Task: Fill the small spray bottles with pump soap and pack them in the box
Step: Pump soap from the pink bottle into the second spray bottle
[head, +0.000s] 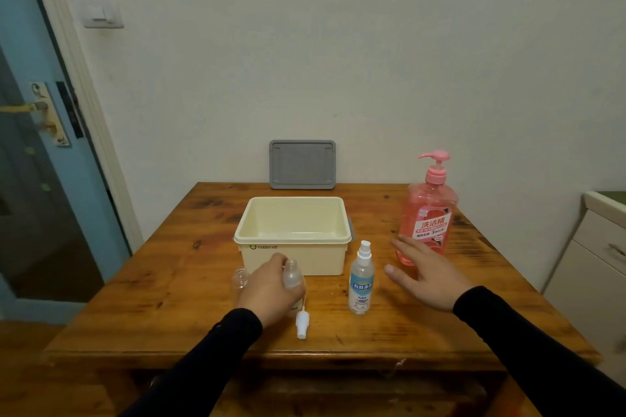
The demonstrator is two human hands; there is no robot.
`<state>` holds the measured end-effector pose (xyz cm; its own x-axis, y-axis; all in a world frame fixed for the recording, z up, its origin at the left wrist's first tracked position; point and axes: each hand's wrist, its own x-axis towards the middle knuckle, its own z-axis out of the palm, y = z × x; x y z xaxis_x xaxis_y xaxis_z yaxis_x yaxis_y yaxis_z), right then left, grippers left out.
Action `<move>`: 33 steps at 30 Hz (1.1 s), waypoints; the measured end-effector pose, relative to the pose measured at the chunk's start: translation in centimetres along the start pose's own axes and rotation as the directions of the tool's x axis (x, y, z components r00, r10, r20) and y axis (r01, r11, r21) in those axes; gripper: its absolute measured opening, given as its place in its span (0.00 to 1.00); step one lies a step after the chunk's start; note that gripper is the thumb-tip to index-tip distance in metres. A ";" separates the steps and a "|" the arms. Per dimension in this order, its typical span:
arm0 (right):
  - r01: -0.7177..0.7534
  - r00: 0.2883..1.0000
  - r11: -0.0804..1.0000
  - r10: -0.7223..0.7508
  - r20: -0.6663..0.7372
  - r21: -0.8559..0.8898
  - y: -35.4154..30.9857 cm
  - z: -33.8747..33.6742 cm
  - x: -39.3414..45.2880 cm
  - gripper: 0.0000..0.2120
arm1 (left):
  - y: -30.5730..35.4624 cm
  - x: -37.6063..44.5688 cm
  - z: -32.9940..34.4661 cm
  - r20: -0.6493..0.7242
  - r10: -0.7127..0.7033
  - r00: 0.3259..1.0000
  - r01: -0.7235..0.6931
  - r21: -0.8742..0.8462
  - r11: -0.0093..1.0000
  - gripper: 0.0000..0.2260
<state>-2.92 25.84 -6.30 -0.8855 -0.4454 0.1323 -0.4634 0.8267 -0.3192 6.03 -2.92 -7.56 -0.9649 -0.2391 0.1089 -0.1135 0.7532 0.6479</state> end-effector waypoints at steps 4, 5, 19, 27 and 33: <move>-0.009 1.000 1.000 0.009 -0.007 0.002 0.2 0.0 0.0 0.42 | -0.6 -0.1 0.4 0.037 -0.023 0.999 0.021 0.035 0.999 0.12; -0.009 1.000 1.000 0.009 -0.003 0.001 0.2 0.0 0.0 0.42 | -0.7 -0.1 0.4 0.034 -0.023 0.999 0.022 0.031 0.999 0.12; 0.010 0.991 1.000 -0.010 -0.132 0.002 0.7 -2.9 -0.3 0.36 | 5.3 3.0 -3.3 -0.044 0.211 0.977 -0.214 -0.087 0.973 0.24; 0.068 0.965 0.998 -0.063 -0.256 0.009 -0.2 -7.1 0.9 0.36 | 10.7 7.0 -2.2 -0.031 0.346 0.938 -0.348 -0.079 0.934 0.24; 0.129 0.913 0.991 -0.129 -0.386 -0.024 -0.3 -11.3 3.0 0.31 | 14.2 9.9 -0.6 -0.005 0.439 0.898 -0.439 -0.027 0.898 0.17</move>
<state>-5.81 28.14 4.75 -0.7618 -0.3803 0.5244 -0.5749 0.7701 -0.2766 -5.03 5.04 3.22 -0.9155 0.1127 0.3862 0.3281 0.7646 0.5547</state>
